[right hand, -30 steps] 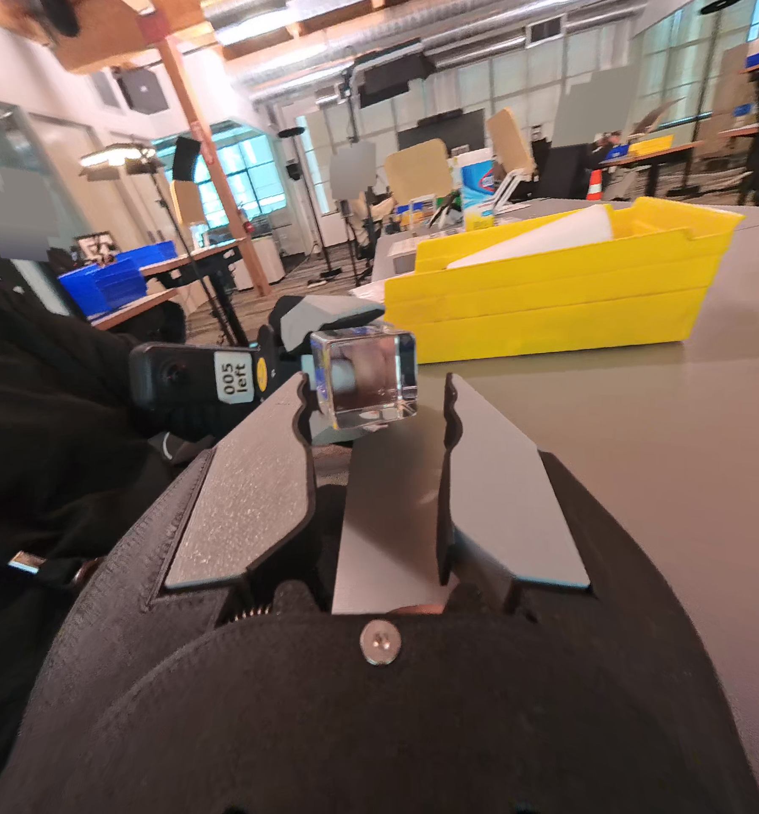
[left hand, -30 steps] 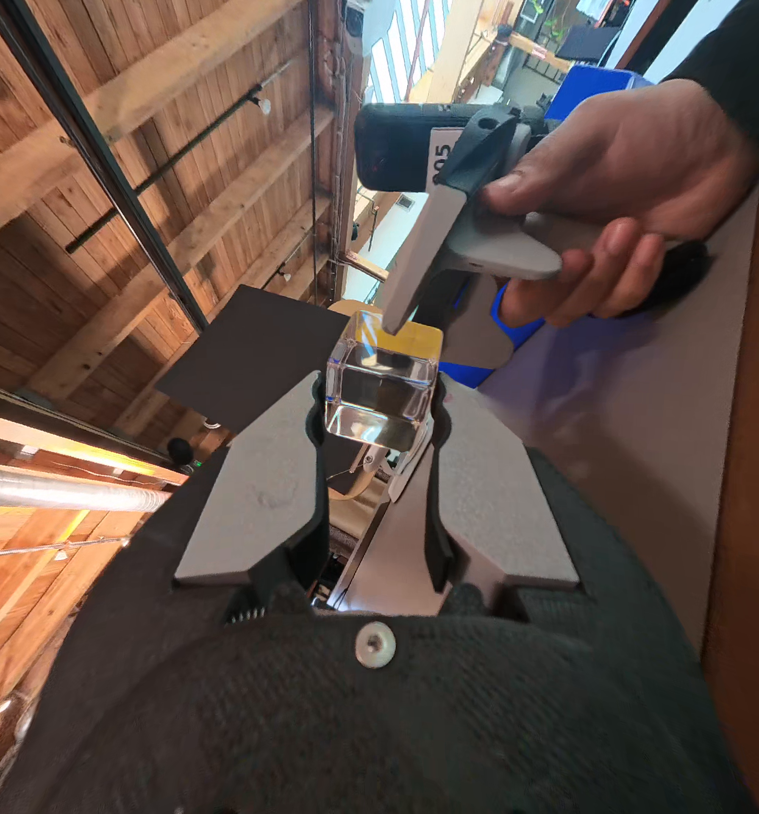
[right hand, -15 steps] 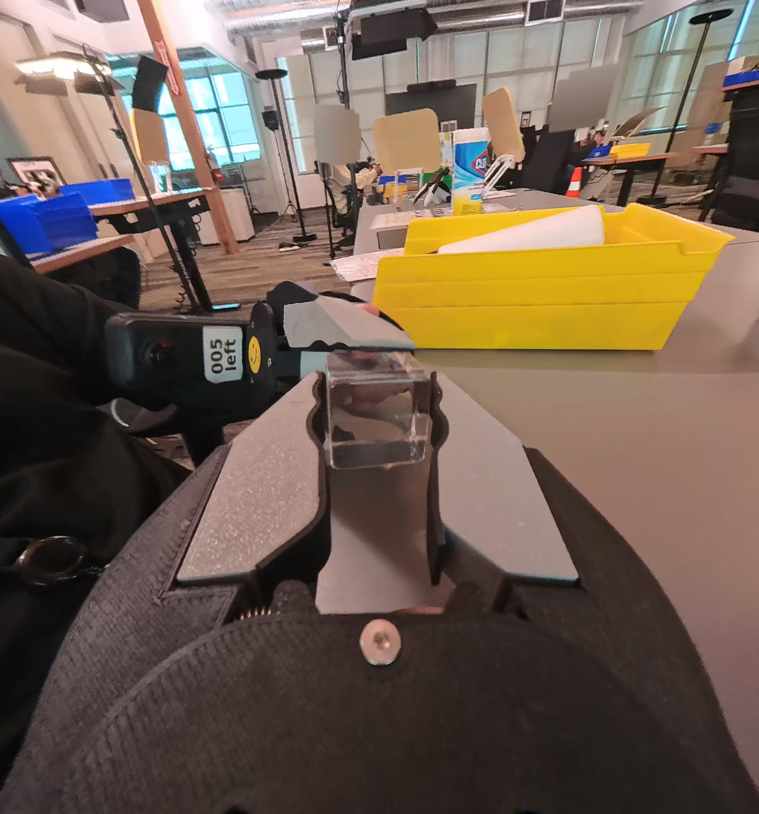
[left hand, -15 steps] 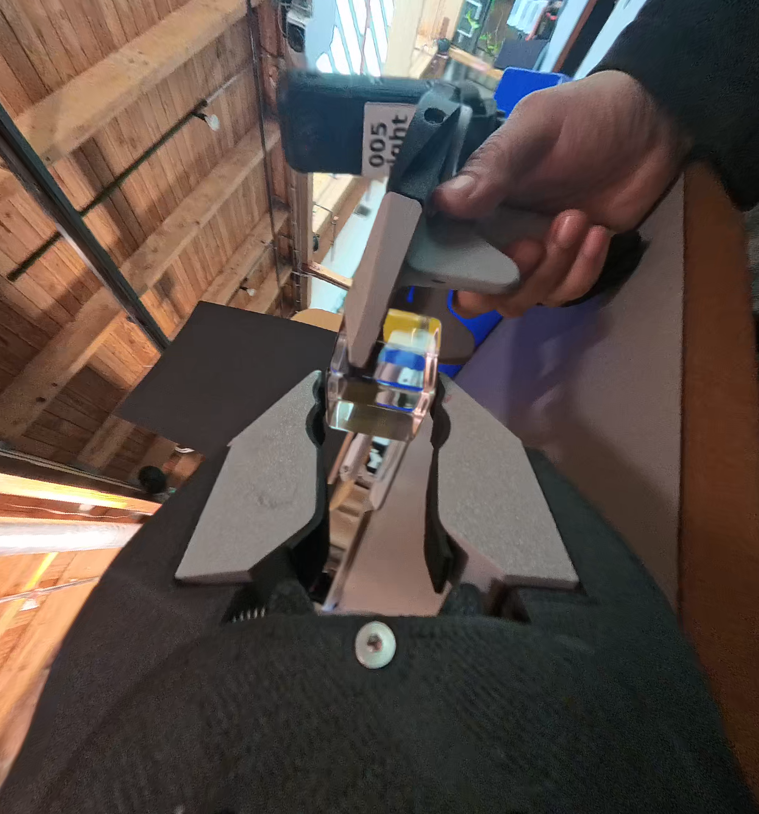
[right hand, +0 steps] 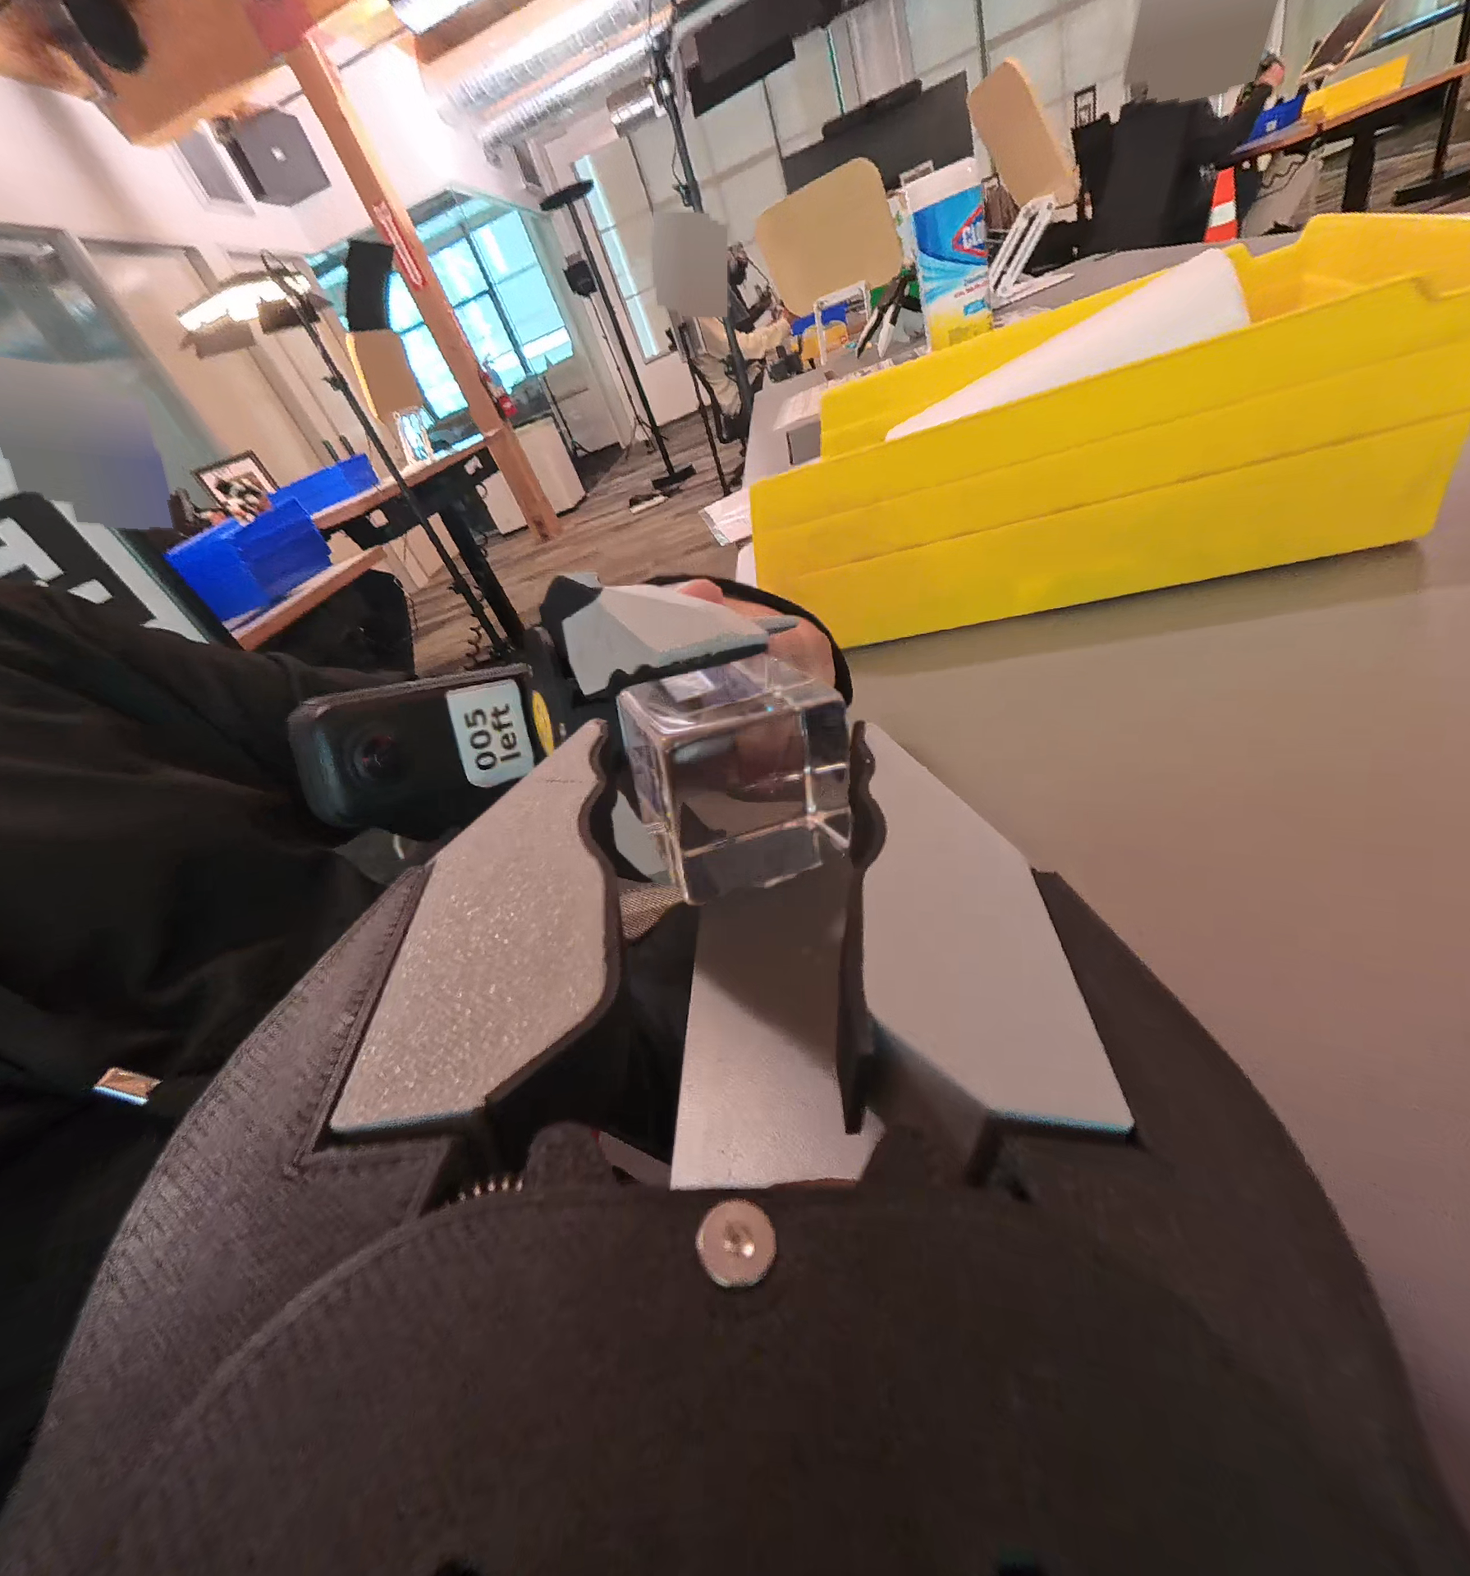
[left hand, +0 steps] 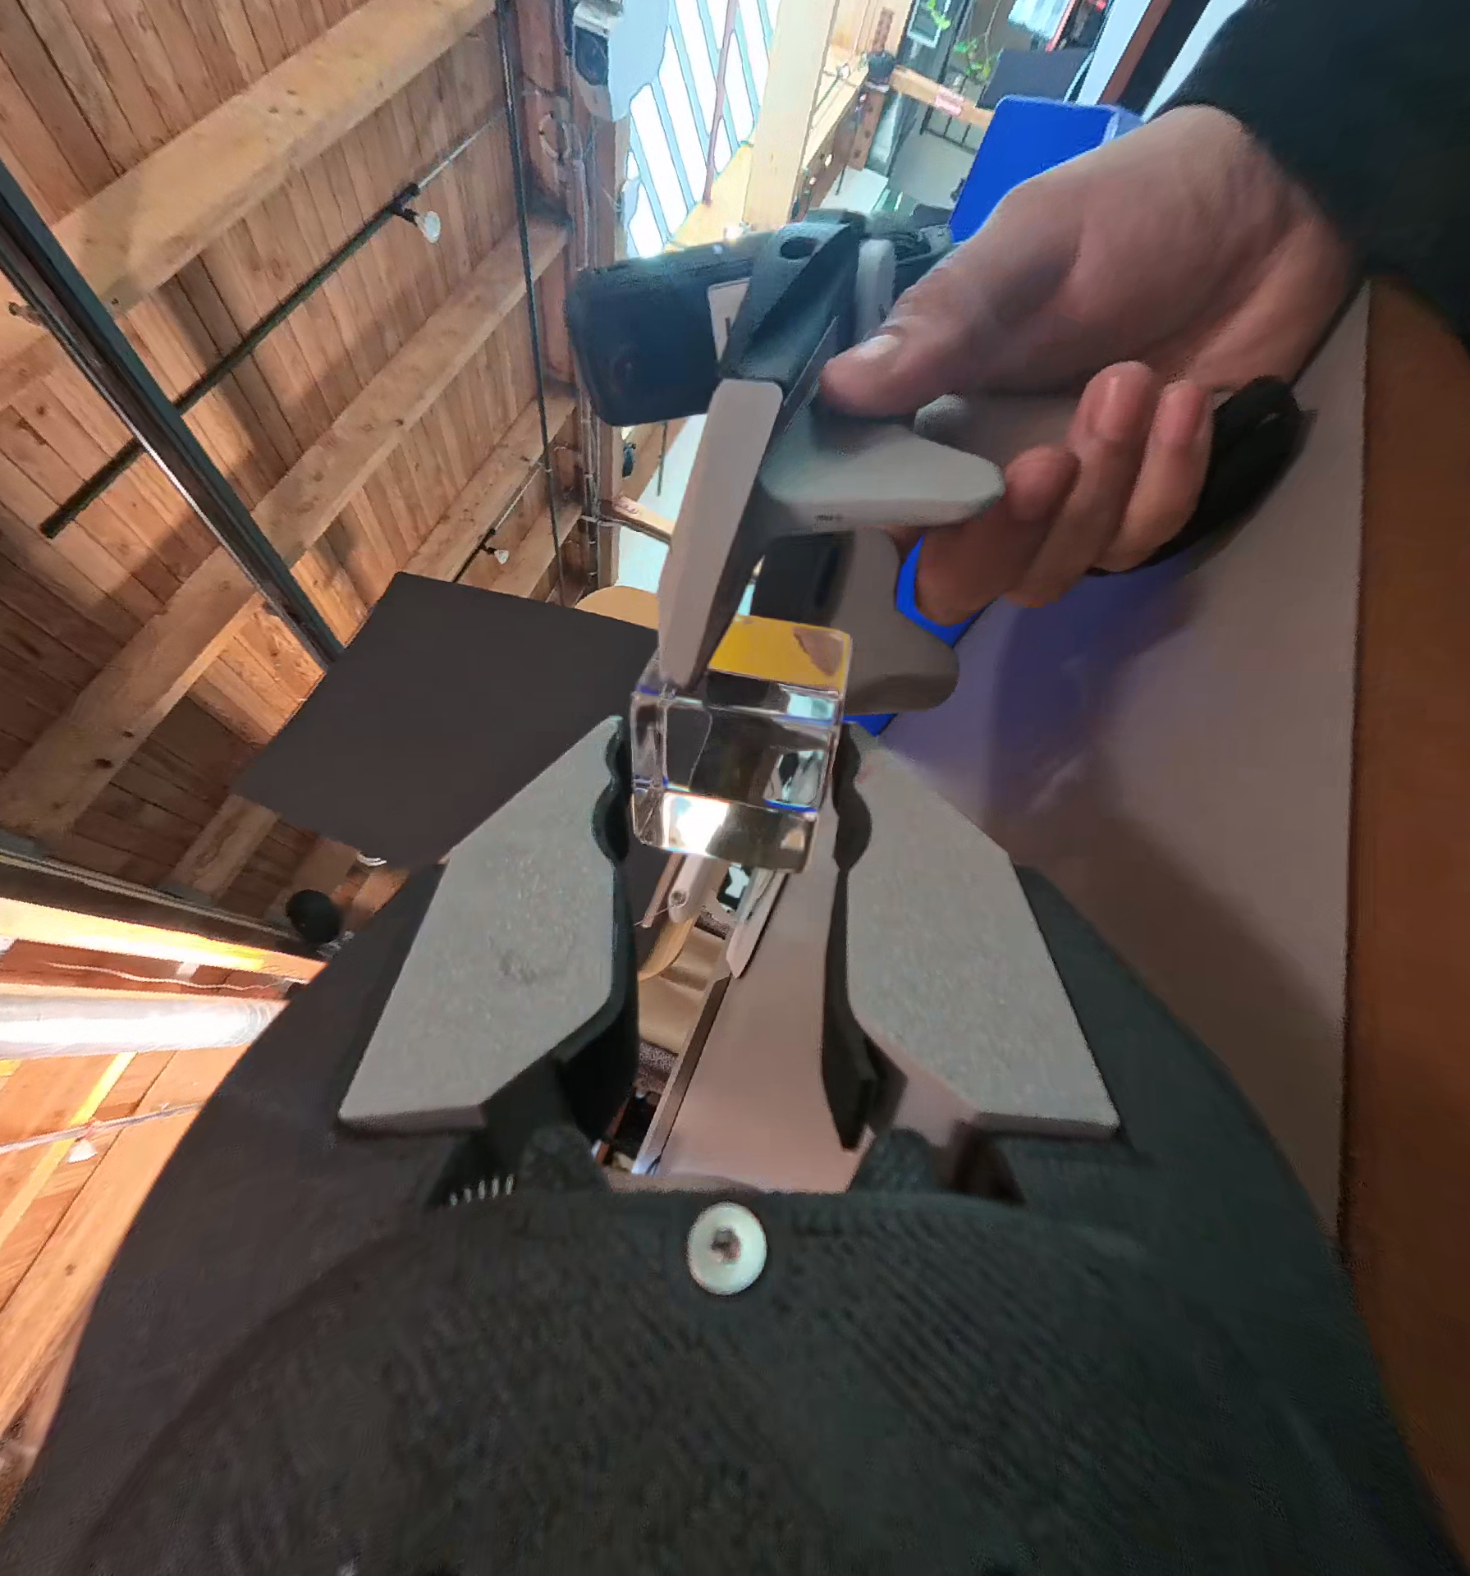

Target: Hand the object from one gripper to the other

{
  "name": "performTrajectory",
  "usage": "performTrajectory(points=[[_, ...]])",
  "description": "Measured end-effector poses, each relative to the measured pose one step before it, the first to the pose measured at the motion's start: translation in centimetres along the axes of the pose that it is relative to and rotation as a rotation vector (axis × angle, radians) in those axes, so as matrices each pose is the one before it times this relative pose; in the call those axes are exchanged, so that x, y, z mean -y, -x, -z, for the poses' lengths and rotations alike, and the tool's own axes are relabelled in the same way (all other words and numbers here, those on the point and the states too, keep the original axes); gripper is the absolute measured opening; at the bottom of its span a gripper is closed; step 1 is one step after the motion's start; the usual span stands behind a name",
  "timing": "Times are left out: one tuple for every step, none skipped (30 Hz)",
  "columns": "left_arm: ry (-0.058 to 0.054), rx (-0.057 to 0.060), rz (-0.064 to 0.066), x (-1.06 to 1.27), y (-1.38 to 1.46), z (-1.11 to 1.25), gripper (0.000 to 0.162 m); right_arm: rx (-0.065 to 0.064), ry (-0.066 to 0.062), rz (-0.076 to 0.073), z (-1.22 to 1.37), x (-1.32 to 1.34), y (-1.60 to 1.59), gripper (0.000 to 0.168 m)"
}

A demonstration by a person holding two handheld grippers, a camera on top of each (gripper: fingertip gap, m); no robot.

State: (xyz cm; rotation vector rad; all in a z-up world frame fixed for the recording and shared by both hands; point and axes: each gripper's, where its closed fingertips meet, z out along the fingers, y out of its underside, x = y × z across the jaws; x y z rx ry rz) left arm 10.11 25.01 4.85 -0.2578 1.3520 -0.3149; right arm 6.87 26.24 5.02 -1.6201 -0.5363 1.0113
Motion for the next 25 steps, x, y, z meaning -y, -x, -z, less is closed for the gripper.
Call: performTrajectory(points=[[-0.0014,-0.0045,-0.0041,0.013,-0.106,0.004,0.045,-0.0185,0.0132,0.0138,-0.144,-0.18,-0.093,0.05],[0.0025,0.0024,-0.0103,-0.064,-0.053,-0.012,0.045,-0.0201,0.0113,0.0163,-0.109,-0.153,-0.085,0.051],[0.0046,0.0034,-0.0079,-0.116,-0.034,-0.039,0.045,-0.022,0.0066,0.0198,-0.068,-0.082,-0.106,0.052],[0.0084,0.0,-0.0044,-0.138,-0.028,-0.05,0.045,-0.025,0.0048,0.028,0.002,-0.042,-0.139,0.052],[0.0092,0.0,-0.0012,-0.134,-0.011,-0.033,0.045,-0.0239,0.004,0.0295,0.019,-0.03,-0.135,0.052],[0.0072,-0.0018,0.0,-0.117,-0.047,-0.026,0.045,-0.019,0.0036,0.025,0.019,-0.029,-0.104,0.052],[0.0096,-0.003,-0.0024,-0.158,-0.071,-0.044,0.045,-0.0168,0.0051,0.0195,0.01,-0.055,-0.112,0.052],[0.0113,-0.0025,-0.0039,-0.187,-0.075,-0.049,0.045,-0.0161,0.0066,0.014,-0.014,-0.072,-0.152,0.051],[0.0112,-0.002,0.0007,-0.171,-0.064,-0.057,0.045,-0.0142,0.0055,0.008,-0.013,-0.076,-0.15,0.051],[0.0074,-0.0023,0.0033,-0.112,-0.035,-0.033,0.045,-0.009,0.0039,0.0004,-0.021,-0.048,-0.123,0.052],[0.0032,-0.0019,0.0016,-0.06,-0.024,0.01,0.045,-0.0014,0.0031,-0.0049,-0.026,-0.035,-0.064,0.051],[0.0026,-0.0004,-0.0027,-0.041,-0.03,0.006,0.045,0.0031,0.0033,-0.0065,-0.032,-0.039,-0.026,0.051],[0.0023,0.0026,-0.0077,-0.035,-0.006,0.013,0.045,0.003,0.0025,-0.0053,-0.017,-0.035,-0.016,0.051],[-0.0003,0.0047,-0.0095,-0.011,0.0,0.012,0.045,0.001,0.0014,-0.0015,-0.018,-0.021,-0.005,0.052],[-0.005,0.0075,-0.0069,0.059,0.039,0.027,0.044,-0.0003,0.0,0.0031,-0.001,0.0,0.031,0.051],[-0.0044,0.0065,-0.0036,0.045,0.046,0.024,0.045,-0.0017,-0.0015,0.0073,0.017,0.026,0.056,0.052],[0.0002,0.0025,-0.0016,0.016,0.01,0.009,0.045,-0.0044,-0.0012,0.0139,0.018,0.02,0.057,0.051],[0.0099,0.0008,-0.0053,-0.115,-0.03,-0.016,0.045,-0.0104,0.0011,0.0183,-0.007,-0.008,-0.016,0.051],[0.0123,0.0015,-0.0104,-0.165,-0.052,-0.046,0.045,-0.0155,0.0038,0.0172,-0.014,-0.044,-0.096,0.051],[0.0099,0.003,-0.0136,-0.169,-0.038,-0.068,0.044,-0.0172,0.0046,0.0152,-0.033,-0.053,-0.133,0.051],[0.0084,0.0029,-0.012,-0.144,-0.022,-0.085,0.044,-0.0165,0.0036,0.014,-0.009,-0.038,-0.144,0.051],[0.0101,0.002,-0.0063,-0.154,-0.011,-0.106,0.044,-0.0161,0.0014,0.0112,0.005,-0.007,-0.147,0.051],[0.012,0.0005,-0.0024,-0.155,-0.004,-0.154,0.044,-0.0164,-0.0017,0.0069,0.025,0.022,-0.167,0.051],[0.0143,0.0011,-0.002,-0.185,-0.004,-0.219,0.044,-0.0162,-0.0055,0.0025,0.071,0.067,-0.216,0.051],[0.0187,0.0012,-0.0072,-0.236,-0.02,-0.184,0.044,-0.0129,-0.0092,-0.0006,0.124,0.109,-0.227,0.05]])
